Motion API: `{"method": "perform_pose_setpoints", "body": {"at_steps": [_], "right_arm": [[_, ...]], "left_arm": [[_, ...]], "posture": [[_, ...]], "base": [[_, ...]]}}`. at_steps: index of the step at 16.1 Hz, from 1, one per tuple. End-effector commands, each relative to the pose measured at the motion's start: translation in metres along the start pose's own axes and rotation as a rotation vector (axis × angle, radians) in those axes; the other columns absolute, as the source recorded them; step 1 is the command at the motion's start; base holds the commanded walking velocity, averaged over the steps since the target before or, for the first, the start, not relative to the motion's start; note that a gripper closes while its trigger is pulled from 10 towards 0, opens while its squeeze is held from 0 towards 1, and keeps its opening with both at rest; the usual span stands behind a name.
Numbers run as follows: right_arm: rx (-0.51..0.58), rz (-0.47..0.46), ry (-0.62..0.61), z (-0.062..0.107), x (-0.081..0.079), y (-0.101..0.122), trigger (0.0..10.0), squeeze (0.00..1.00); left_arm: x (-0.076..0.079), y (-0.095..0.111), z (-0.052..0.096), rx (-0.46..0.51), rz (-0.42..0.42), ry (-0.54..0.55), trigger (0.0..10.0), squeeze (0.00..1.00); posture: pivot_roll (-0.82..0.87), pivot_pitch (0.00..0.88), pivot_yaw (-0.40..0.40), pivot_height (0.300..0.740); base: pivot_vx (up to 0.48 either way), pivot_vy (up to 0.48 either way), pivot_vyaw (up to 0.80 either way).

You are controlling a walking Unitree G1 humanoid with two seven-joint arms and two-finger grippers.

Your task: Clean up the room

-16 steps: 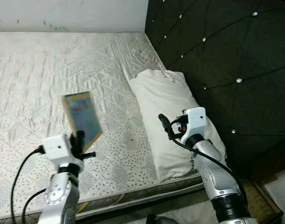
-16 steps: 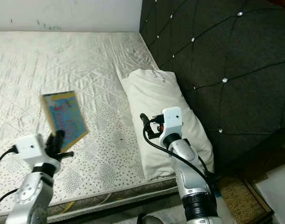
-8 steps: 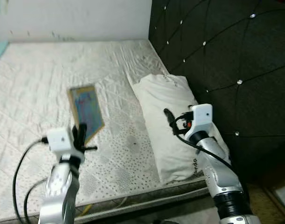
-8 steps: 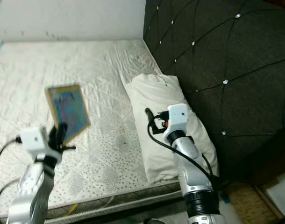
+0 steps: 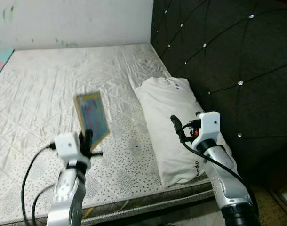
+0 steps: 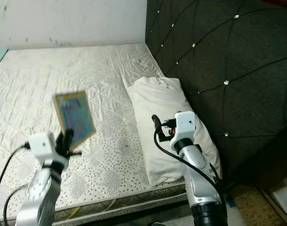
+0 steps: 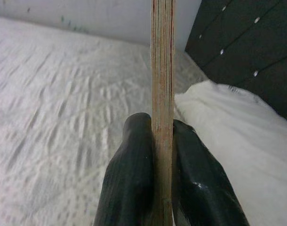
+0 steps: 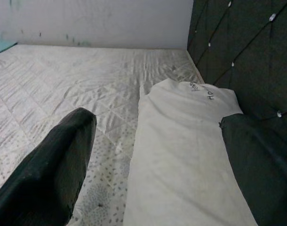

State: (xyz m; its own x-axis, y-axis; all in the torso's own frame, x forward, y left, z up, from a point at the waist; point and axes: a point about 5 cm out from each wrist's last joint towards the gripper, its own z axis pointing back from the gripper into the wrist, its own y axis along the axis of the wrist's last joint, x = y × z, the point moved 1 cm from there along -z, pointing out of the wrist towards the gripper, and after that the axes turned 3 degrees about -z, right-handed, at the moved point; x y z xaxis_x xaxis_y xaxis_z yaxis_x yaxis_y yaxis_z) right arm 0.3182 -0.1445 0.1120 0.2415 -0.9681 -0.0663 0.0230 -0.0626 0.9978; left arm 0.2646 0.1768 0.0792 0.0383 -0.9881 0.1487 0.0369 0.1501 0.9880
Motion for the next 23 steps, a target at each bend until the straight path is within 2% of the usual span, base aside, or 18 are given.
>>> {"method": "perform_pose_setpoints", "body": {"at_steps": [1, 3, 4, 5, 6, 8, 10, 12, 15, 20, 23], "right_arm": [[0.002, 0.003, -0.002, 0.003, 0.002, 0.003, 10.0, 0.00], [-0.007, 0.005, 0.000, 0.005, 0.003, 0.004, 10.0, 0.00], [-0.019, 0.011, 0.001, 0.006, 0.004, 0.002, 10.0, 0.00], [-0.026, 0.015, -0.003, 0.007, 0.006, 0.002, 10.0, 0.00], [-0.031, 0.017, -0.010, 0.010, 0.008, 0.002, 10.0, 0.00], [-0.040, 0.018, -0.016, 0.015, 0.011, 0.002, 10.0, 0.00], [-0.044, 0.013, -0.021, 0.016, 0.013, 0.002, 10.0, 0.00], [-0.042, -0.008, -0.003, 0.013, 0.007, 0.005, 10.0, 0.00], [-0.037, -0.021, 0.026, 0.013, 0.002, 0.006, 10.0, 0.00], [-0.040, -0.024, 0.039, 0.015, 0.000, 0.006, 10.0, 0.00], [-0.042, -0.019, 0.046, 0.012, 0.001, 0.007, 10.0, 0.00]], "left_arm": [[0.006, 0.013, 0.002, 0.049, 0.011, -0.040, 10.0, 0.00], [0.010, 0.015, 0.005, 0.038, 0.079, -0.082, 10.0, 0.00], [0.016, 0.010, 0.006, -0.016, 0.185, -0.127, 10.0, 0.00], [0.019, 0.006, 0.007, -0.058, 0.252, -0.155, 10.0, 0.00], [0.017, 0.005, 0.008, -0.073, 0.276, -0.147, 10.0, 0.00], [0.008, 0.002, 0.012, -0.092, 0.295, -0.094, 10.0, 0.00], [0.007, 0.000, 0.014, -0.109, 0.305, -0.096, 10.0, 0.00], [0.010, 0.002, 0.015, -0.124, 0.298, -0.121, 10.0, 0.00], [0.008, 0.002, 0.016, -0.123, 0.305, -0.097, 10.0, 0.00], [0.003, 0.003, 0.016, -0.121, 0.321, -0.061, 10.0, 0.00], [-0.004, 0.005, 0.015, -0.085, 0.298, 0.004, 10.0, 0.00]], "posture": [[-0.12, 0.074, -0.025, 0.740], [-0.12, 0.101, -0.033, 0.740], [-0.12, 0.117, -0.037, 0.740], [-0.12, 0.124, -0.040, 0.740], [-0.13, 0.138, -0.042, 0.740], [-0.13, 0.149, -0.045, 0.740], [-0.13, 0.150, -0.046, 0.740], [-0.13, 0.151, -0.050, 0.740], [-0.13, 0.152, -0.052, 0.740], [-0.13, 0.162, -0.052, 0.685], [-0.13, 0.163, -0.051, 0.685]], "base": [[0.000, 0.000, 0.00], [0.000, 0.000, 0.00], [0.000, 0.000, 0.00], [0.000, 0.000, 0.00], [0.000, 0.000, 0.00], [0.000, 0.000, 0.00], [0.000, 0.000, 0.00], [0.000, 0.000, 0.00], [0.000, 0.000, 0.00], [0.000, 0.000, 0.00], [0.000, 0.000, 0.00]]}}
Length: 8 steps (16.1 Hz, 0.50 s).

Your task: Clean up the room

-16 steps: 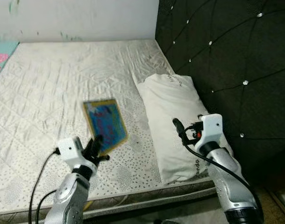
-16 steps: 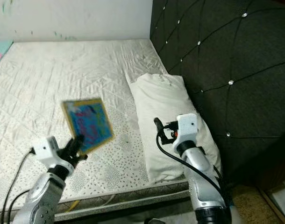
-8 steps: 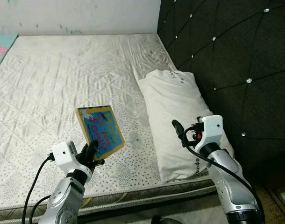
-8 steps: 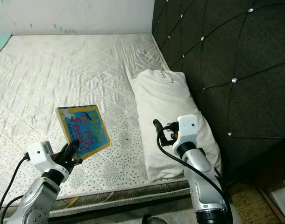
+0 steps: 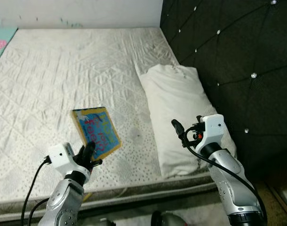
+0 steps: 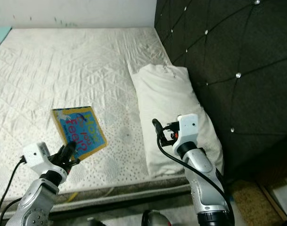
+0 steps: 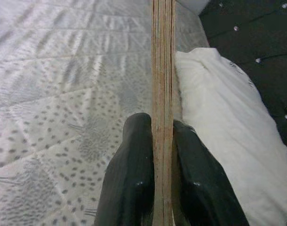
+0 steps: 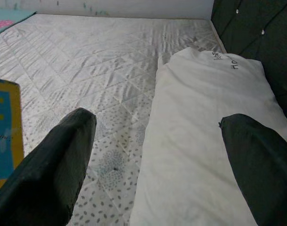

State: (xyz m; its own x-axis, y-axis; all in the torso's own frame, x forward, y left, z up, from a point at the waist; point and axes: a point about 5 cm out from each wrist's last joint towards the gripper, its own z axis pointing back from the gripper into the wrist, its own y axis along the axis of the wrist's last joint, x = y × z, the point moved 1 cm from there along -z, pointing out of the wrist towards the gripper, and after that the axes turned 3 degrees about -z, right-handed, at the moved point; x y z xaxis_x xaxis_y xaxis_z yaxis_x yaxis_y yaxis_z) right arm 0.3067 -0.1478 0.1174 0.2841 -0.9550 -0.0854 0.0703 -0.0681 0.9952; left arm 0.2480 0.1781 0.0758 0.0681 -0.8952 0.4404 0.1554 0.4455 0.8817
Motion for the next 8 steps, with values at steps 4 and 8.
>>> {"method": "perform_pose_setpoints", "body": {"at_steps": [4, 8], "right_arm": [[0.005, 0.006, 0.019, -0.005, 0.000, 0.006, 10.0, 0.00], [-0.041, -0.010, 0.071, 0.003, -0.008, -0.003, 10.0, 0.00]], "left_arm": [[-0.002, 0.015, 0.004, 0.078, -0.038, 0.028, 10.0, 0.00], [-0.005, 0.021, 0.015, 0.110, -0.090, 0.070, 10.0, 0.00]], "posture": [[-0.12, 0.187, -0.059, 0.685], [-0.12, 0.250, -0.066, 0.685]], "base": [[0.000, 0.000, 0.00], [0.000, 0.000, 0.00]]}}
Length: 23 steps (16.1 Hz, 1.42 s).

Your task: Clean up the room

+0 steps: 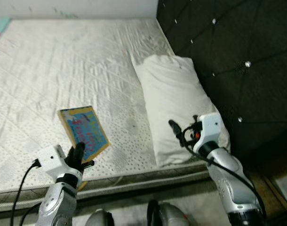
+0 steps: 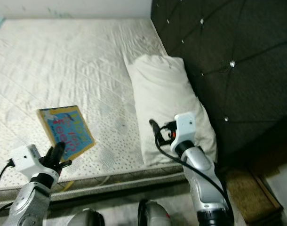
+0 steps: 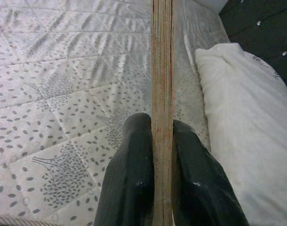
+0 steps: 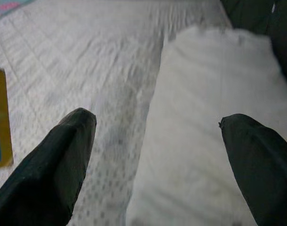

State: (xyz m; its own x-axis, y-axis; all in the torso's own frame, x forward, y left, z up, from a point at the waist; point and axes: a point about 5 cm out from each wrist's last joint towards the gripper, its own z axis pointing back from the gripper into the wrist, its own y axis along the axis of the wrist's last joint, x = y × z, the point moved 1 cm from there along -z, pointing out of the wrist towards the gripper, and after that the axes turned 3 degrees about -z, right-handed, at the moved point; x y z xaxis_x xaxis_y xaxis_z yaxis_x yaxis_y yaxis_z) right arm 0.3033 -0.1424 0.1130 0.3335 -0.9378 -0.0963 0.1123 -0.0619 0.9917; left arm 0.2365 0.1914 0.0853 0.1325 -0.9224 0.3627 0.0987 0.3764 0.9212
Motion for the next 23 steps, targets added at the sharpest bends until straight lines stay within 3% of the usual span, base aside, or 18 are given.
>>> {"method": "perform_pose_setpoints", "body": {"at_steps": [1, 6, 15, 17, 23], "right_arm": [[-0.010, -0.005, 0.030, 0.004, -0.004, 0.000, 10.0, 0.00], [-0.112, -0.030, 0.145, 0.018, -0.018, -0.013, 10.0, 0.00], [-0.151, -0.078, 0.188, 0.022, -0.028, -0.017, 10.0, 0.00], [-0.153, -0.098, 0.224, 0.016, -0.038, -0.018, 10.0, 0.00], [-0.161, -0.125, 0.380, -0.016, -0.071, -0.019, 10.0, 0.00]], "left_arm": [[0.002, 0.010, 0.004, 0.051, -0.022, 0.004, 10.0, 0.00], [0.007, 0.014, 0.013, 0.062, -0.074, 0.017, 10.0, 0.00], [0.013, 0.025, 0.022, 0.083, -0.119, 0.026, 10.0, 0.00], [0.008, 0.032, 0.026, 0.103, -0.142, 0.050, 10.0, 0.00], [-0.019, 0.050, 0.062, 0.171, -0.188, 0.228, 10.0, 0.00]], "posture": [[-0.12, 0.261, -0.069, 0.685], [-0.13, 0.311, -0.087, 0.685], [-0.08, 0.351, -0.088, 0.685], [-0.04, 0.353, -0.103, 0.685], [0.11, 0.353, -0.215, 0.685]], "base": [[0.000, 0.000, 0.00], [0.000, 0.000, 0.00], [0.000, 0.000, 0.00], [0.000, 0.000, 0.00], [0.000, 0.000, 0.00]]}}
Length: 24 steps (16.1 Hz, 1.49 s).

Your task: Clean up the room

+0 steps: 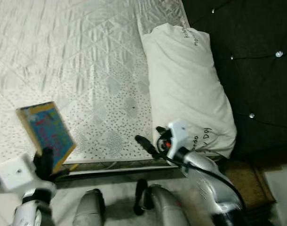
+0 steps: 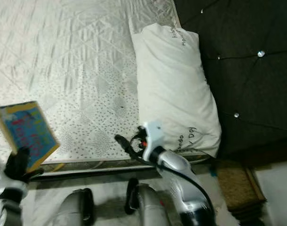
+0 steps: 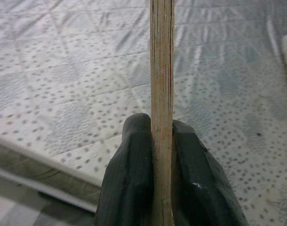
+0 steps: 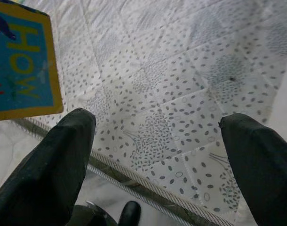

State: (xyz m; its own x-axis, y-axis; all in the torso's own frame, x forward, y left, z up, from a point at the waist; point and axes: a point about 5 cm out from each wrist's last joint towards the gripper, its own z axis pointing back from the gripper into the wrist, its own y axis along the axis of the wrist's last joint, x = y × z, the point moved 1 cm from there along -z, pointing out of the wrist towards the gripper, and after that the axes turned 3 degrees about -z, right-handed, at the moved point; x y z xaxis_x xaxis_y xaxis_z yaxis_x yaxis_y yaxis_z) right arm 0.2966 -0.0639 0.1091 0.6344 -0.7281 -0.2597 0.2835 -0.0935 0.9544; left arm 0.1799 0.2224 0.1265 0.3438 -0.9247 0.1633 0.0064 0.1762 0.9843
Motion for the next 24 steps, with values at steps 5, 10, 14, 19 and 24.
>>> {"method": "perform_pose_setpoints", "body": {"at_steps": [5, 10, 14, 19, 24], "right_arm": [[-0.026, 0.005, 0.074, -0.015, -0.004, -0.005, 10.0, 0.00], [0.029, 0.015, 0.030, -0.025, 0.003, 0.002, 10.0, 0.00], [0.054, 0.058, 0.033, -0.038, 0.003, 0.013, 10.0, 0.00], [0.141, 0.056, 0.121, -0.071, -0.045, 0.036, 10.0, 0.00], [0.142, 0.091, 0.380, -0.081, -0.122, 0.027, 10.0, 0.00]], "left_arm": [[-0.012, 0.010, 0.017, 0.055, 0.000, 0.103, 10.0, 0.00], [-0.013, 0.011, 0.015, 0.065, -0.016, 0.102, 10.0, 0.00], [-0.011, 0.009, 0.006, 0.052, -0.027, 0.053, 10.0, 0.00], [-0.006, 0.008, -0.010, 0.064, -0.035, 0.026, 10.0, 0.00], [-0.064, 0.001, 0.027, 0.035, -0.071, 0.322, 10.0, 0.00]], "posture": [[0.16, 0.336, -0.271, 0.685], [0.17, 0.312, -0.260, 0.685], [0.14, 0.305, -0.223, 0.685], [0.11, 0.280, -0.184, 0.685], [0.14, 0.282, -0.233, 0.685]], "base": [[0.000, 0.000, 0.00], [0.000, 0.000, 0.00], [0.000, 0.000, 0.00], [0.000, 0.000, 0.00], [0.000, 0.000, 0.00]]}}
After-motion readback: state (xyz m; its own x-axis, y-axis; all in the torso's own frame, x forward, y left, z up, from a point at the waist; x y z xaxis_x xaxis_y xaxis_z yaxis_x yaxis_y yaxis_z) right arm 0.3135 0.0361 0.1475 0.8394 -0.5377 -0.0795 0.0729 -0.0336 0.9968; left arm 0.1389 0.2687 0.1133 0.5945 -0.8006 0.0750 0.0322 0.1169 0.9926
